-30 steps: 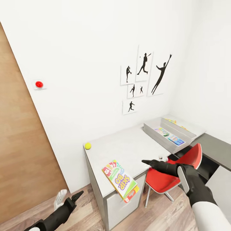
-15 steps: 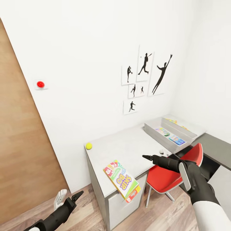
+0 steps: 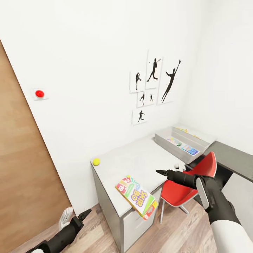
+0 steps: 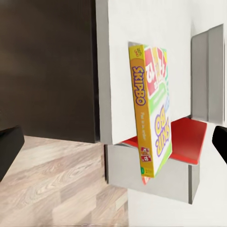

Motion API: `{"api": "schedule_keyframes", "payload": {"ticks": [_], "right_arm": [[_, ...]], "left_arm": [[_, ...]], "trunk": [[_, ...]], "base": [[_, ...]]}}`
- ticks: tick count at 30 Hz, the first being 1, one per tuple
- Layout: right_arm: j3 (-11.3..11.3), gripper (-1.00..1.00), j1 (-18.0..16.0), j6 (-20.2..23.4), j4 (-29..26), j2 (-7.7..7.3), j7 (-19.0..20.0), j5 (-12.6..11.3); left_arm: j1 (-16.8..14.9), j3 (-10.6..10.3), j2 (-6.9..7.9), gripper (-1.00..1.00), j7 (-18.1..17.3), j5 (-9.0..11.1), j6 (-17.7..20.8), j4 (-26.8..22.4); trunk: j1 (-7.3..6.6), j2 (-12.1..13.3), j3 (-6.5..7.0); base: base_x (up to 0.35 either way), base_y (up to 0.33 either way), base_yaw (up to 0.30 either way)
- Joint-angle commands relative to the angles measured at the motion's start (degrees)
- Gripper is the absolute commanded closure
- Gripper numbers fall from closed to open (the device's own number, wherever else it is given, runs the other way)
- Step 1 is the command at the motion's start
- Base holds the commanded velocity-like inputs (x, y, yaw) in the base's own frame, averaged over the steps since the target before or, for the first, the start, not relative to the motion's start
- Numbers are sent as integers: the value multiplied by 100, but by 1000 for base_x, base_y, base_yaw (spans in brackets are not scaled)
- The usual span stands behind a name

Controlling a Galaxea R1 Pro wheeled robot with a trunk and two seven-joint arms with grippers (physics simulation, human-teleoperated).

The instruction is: Put all the toys in the child's room - the three board games (two on the bed and one on the table), the two jigsaw puzzles on the table, and the tennis ball on the table - inside the toy box on the table in the child's room.

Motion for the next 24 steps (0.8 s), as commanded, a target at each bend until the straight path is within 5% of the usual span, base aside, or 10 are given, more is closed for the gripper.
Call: {"api": "schedule_keyframes", "payload": {"ticks": [1,24], "right_arm": [[-6,-100,-6,43,-1,2,-4,-32],[-6,-100,-6,43,-3,2,-4,-64]], "left_arm": [[0,8,0,-100,-8,23,30,-3],[-3,1,1,-100,-8,16,30,65]], "trunk": [[4,-11,-11],[4,-11,-11]], "base": [[0,272,-251],[0,278,-273]]}}
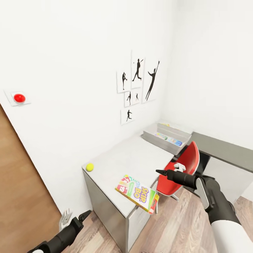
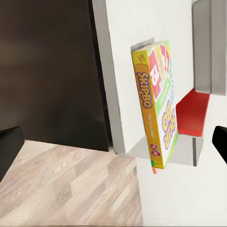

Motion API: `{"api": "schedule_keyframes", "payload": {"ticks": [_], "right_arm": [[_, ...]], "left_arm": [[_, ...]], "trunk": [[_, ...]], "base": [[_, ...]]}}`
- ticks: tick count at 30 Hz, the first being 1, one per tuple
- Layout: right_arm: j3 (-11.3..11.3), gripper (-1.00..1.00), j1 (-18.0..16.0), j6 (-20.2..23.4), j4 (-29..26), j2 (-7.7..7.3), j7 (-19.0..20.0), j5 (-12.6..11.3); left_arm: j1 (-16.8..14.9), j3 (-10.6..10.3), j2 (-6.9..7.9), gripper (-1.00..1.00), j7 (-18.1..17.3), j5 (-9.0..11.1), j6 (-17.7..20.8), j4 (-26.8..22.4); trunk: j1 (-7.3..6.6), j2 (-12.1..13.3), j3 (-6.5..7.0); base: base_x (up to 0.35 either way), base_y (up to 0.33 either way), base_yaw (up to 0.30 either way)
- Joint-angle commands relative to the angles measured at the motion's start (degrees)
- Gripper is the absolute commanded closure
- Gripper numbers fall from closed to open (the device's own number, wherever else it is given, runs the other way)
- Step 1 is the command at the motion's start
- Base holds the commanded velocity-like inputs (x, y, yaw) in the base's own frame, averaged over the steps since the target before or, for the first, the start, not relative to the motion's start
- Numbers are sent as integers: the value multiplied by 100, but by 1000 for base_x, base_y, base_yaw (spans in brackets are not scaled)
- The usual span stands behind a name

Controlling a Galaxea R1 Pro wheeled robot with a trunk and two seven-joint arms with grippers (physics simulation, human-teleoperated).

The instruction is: Put all the toys in the child's room - the three board games (two on the bed and one on the table), the two jigsaw puzzles on the table, and the tennis ball on the table - inside the toy box on the table in the child's room.

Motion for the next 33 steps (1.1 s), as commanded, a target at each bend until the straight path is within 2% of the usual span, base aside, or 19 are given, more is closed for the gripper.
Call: {"api": "schedule_keyframes", "payload": {"ticks": [1,13,33], "right_arm": [[-8,-100,-7,42,0,2,-2,-46],[-26,-100,-7,35,1,0,-9,-144],[-34,-100,3,38,3,-13,-17,-522]], "left_arm": [[-1,6,-1,-100,-7,23,29,18],[-26,-1,-7,-100,-2,23,23,152],[-60,5,-9,-100,-6,23,12,399]], "trunk": [[4,-11,-11],[4,-11,-11],[4,-11,-11]], "base": [[0,188,-280],[0,84,-155],[0,11,-22]]}}
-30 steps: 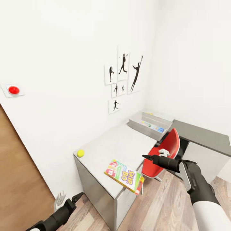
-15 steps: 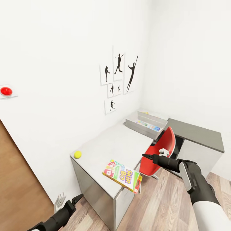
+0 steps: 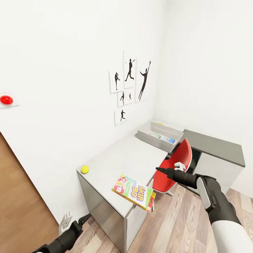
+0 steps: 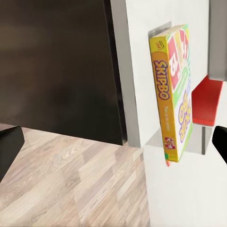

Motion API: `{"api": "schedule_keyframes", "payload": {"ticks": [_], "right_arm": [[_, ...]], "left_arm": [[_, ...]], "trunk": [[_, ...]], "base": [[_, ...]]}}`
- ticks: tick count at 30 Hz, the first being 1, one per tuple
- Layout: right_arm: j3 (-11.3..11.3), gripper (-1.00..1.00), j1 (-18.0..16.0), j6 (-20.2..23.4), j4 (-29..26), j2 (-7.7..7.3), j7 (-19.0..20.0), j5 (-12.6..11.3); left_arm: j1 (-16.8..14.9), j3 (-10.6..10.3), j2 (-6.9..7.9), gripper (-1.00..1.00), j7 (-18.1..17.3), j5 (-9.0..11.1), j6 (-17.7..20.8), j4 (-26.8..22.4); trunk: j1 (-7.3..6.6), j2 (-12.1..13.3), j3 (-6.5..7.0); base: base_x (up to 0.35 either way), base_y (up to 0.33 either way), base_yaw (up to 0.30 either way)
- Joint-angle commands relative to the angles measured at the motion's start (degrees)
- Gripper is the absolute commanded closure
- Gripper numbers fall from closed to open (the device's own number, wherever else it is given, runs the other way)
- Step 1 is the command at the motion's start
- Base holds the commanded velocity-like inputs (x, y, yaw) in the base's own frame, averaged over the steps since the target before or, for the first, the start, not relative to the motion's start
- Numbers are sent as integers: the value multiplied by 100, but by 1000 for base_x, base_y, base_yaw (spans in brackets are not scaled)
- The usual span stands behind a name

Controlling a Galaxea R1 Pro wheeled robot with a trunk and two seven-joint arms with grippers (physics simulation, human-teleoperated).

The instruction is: Put all the toys in the child's room - the three board games (two on the bed and one on the table), the two jigsaw puzzles on the table, and the tennis ball on the table - inside the toy box on the table in the child's room.

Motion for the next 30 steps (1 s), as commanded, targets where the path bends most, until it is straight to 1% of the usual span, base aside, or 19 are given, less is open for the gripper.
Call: {"api": "schedule_keyframes", "payload": {"ticks": [1,4,8,10,16,20,30], "right_arm": [[-8,-100,-5,31,-1,1,16,-4],[-7,-100,-7,116,6,2,15,-84],[-5,-100,-13,234,22,4,14,-112],[-3,-100,-30,377,49,2,14,-130],[2,-100,-56,591,123,5,-1,-145],[3,-100,-78,760,323,5,-14,-161],[-18,-100,-90,850,479,-18,-17,-199]], "left_arm": [[-1,8,0,-100,-5,23,31,-4],[-5,11,0,-100,-5,23,30,11],[-6,13,0,-100,-5,23,30,16],[-7,15,0,-100,-5,23,30,20],[-6,8,11,-100,-11,32,30,19],[3,-9,39,-100,-40,37,30,-2],[10,-13,47,-100,-59,24,33,31]], "trunk": [[3,-11,-11],[3,-11,-11],[3,-11,-11],[3,-11,-11],[3,-11,-11],[3,-11,-11],[3,-11,-11]], "base": [[0,7,-16],[0,47,-83],[0,127,-159],[0,192,-208],[0,179,-235],[0,85,-261],[0,33,-265]]}}
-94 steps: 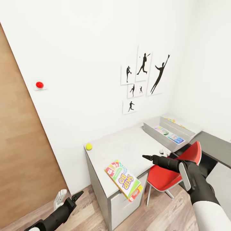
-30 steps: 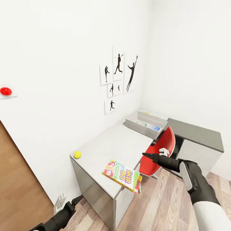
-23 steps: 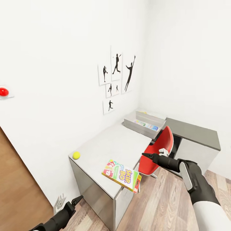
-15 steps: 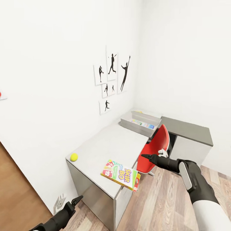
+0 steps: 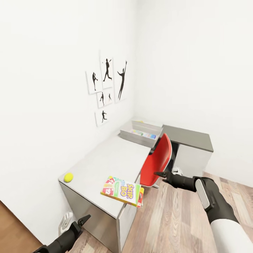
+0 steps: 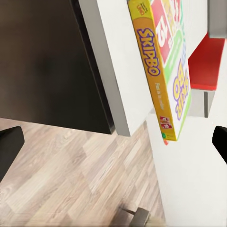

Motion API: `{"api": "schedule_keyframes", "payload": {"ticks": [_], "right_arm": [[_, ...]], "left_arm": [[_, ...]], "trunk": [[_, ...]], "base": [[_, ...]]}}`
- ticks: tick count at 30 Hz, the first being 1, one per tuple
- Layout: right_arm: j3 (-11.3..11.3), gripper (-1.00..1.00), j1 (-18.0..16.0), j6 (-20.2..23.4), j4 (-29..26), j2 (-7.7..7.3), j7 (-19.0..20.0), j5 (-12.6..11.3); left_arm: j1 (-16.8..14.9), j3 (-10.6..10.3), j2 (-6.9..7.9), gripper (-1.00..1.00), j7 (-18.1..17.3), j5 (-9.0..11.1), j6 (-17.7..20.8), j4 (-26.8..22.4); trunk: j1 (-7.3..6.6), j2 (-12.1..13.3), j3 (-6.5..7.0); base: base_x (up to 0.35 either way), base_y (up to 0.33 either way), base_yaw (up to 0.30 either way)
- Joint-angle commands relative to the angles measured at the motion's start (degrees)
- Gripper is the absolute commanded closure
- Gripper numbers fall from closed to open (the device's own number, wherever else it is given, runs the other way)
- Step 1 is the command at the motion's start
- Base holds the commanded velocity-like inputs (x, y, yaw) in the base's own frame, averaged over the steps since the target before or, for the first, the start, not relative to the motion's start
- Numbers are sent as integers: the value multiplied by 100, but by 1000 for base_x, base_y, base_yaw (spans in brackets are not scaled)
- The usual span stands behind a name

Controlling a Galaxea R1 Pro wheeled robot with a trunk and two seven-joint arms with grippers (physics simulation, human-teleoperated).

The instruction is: Put all the toys in the child's room - the three board games (two on the bed and one on the table), the two jigsaw puzzles on the table, and the tennis ball on the table - inside the toy box on the table in the child's room.

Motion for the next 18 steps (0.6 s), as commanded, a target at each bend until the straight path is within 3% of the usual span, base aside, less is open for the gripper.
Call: {"api": "schedule_keyframes", "payload": {"ticks": [1,9,18], "right_arm": [[-10,-100,-7,26,1,2,30,19],[-160,-100,-9,45,38,6,29,-73],[-264,-100,-19,60,158,22,15,-99]], "left_arm": [[0,6,1,-100,-2,27,27,-5],[5,8,-10,-100,-4,15,25,119],[18,28,-10,-100,1,15,27,197]], "trunk": [[4,-12,-11],[4,-12,-11],[4,-12,-11]], "base": [[0,15,-220],[0,8,-112],[0,2,-35]]}}
